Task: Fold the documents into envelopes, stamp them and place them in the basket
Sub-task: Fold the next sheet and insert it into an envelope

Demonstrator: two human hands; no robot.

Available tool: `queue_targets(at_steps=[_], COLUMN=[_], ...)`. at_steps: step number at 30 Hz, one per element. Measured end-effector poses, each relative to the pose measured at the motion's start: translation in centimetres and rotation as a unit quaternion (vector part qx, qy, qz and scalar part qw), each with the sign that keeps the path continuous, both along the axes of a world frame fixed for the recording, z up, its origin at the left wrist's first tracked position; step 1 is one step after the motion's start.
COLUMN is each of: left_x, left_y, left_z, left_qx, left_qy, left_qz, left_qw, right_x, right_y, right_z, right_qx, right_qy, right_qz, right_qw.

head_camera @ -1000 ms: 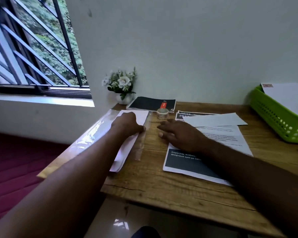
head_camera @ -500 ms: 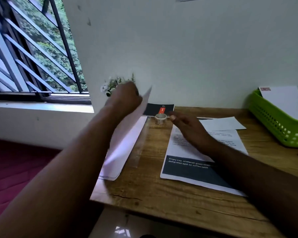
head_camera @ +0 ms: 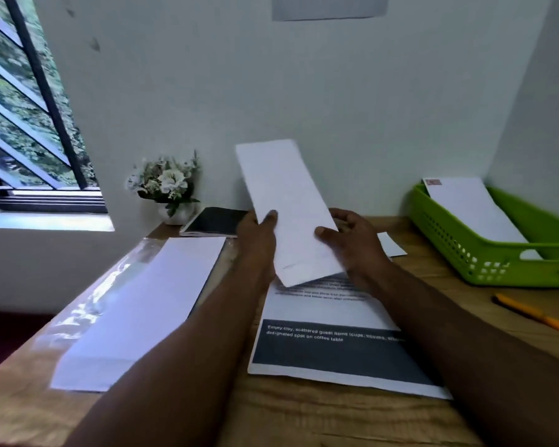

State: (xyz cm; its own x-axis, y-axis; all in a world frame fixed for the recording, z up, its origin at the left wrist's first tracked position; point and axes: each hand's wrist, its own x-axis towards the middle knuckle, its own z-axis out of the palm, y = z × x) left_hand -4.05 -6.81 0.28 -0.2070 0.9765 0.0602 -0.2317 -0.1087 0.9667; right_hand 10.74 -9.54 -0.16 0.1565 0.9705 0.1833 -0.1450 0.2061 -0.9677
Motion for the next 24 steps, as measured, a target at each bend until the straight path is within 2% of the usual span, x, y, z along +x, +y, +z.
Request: queue_targets(at_steps=[3, 4, 6, 9, 11, 14, 16, 20, 24], left_x=[-0.6, -0.7, -0.6, -0.4, -0.5, -0.8, -0.8, -1.9, -3.0], left_y=[0.4, 0.4, 0.4, 0.3, 0.2, -0.2, -0.7, -0.3, 0.2], left_z=[-0.1, -0.2, -0.6, -0.7, -0.4, 0.0, 0.2, 0.2, 0.2], left_qx=[0.023, 0.030, 0.030, 0.027, 0.031, 0.068, 0.081, 0.070, 0.028], left_qy=[-0.062, -0.069, -0.102, -0.242, -0.297, -0.292, -0.267, -0.282, -0.325], left_qz=[0.081, 0.098, 0.098, 0.002, -0.095, -0.246, -0.296, -0.253, -0.195], left_qw=[0.995, 0.992, 0.989, 0.970, 0.950, 0.922, 0.913, 0.923, 0.925], right_x=[-0.3, -0.6, -1.3, -1.2, -0.7, 0.0, 0.3, 0.8, 0.4], right_y=[0.2, 0.2, 0.3, 0.6, 0.8, 0.9, 0.6, 0.3, -0.2], right_z=[-0.9, -1.1, -1.3, -1.3, -1.1, -0.5, 0.0, 0.4, 0.9], right_qx=[-0.011, -0.010, -0.017, -0.029, -0.042, -0.068, -0.102, -0.179, -0.188], right_qy=[0.045, 0.062, 0.099, 0.122, 0.118, 0.132, 0.110, 0.062, 0.029], right_qz=[0.147, 0.160, 0.121, 0.039, 0.025, 0.045, 0.069, 0.072, 0.050], right_qw=[0.988, 0.985, 0.988, 0.991, 0.992, 0.988, 0.986, 0.979, 0.981])
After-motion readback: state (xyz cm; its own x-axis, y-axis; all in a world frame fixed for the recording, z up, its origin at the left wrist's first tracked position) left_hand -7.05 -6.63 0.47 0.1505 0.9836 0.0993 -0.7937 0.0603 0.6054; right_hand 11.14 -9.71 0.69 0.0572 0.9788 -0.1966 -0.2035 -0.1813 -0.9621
